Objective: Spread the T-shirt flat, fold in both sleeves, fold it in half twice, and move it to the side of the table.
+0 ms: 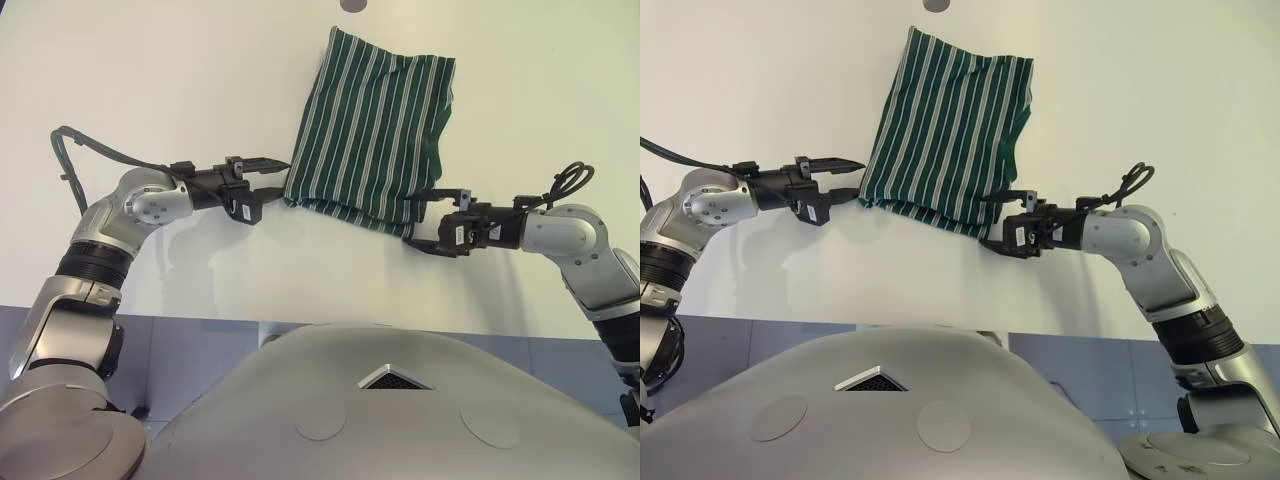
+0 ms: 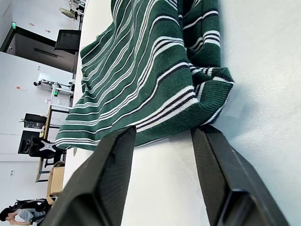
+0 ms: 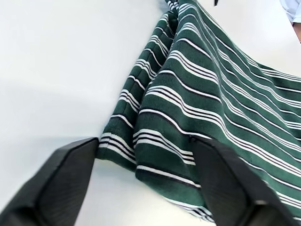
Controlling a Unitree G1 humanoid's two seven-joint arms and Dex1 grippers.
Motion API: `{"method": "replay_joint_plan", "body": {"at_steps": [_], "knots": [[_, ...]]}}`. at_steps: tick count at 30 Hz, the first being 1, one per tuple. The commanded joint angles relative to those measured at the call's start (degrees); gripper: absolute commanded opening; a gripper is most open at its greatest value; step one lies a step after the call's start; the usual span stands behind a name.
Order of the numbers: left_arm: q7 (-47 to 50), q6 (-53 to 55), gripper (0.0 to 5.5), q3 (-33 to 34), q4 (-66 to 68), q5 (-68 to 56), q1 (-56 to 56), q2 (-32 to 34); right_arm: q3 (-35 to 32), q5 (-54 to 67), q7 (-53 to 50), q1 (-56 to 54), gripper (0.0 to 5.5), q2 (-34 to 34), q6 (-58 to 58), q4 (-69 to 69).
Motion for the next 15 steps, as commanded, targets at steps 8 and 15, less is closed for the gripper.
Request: {"method": "replay_joint_plan", "body": {"at_steps": [8,15], "knots": [[-3.0,-1.0,0.36,-4.9,3.8,3.7,-0.2,1.5,-0.8,-1.2,0.0,-1.6,1.53,0.8,0.9,4.7],[-4.8,-1.3,0.0,-5.0,0.8,0.8,-1.2,3.1,-2.0,2.2,2.0,-1.7,0.19,1.3,2.3,4.3]]}}
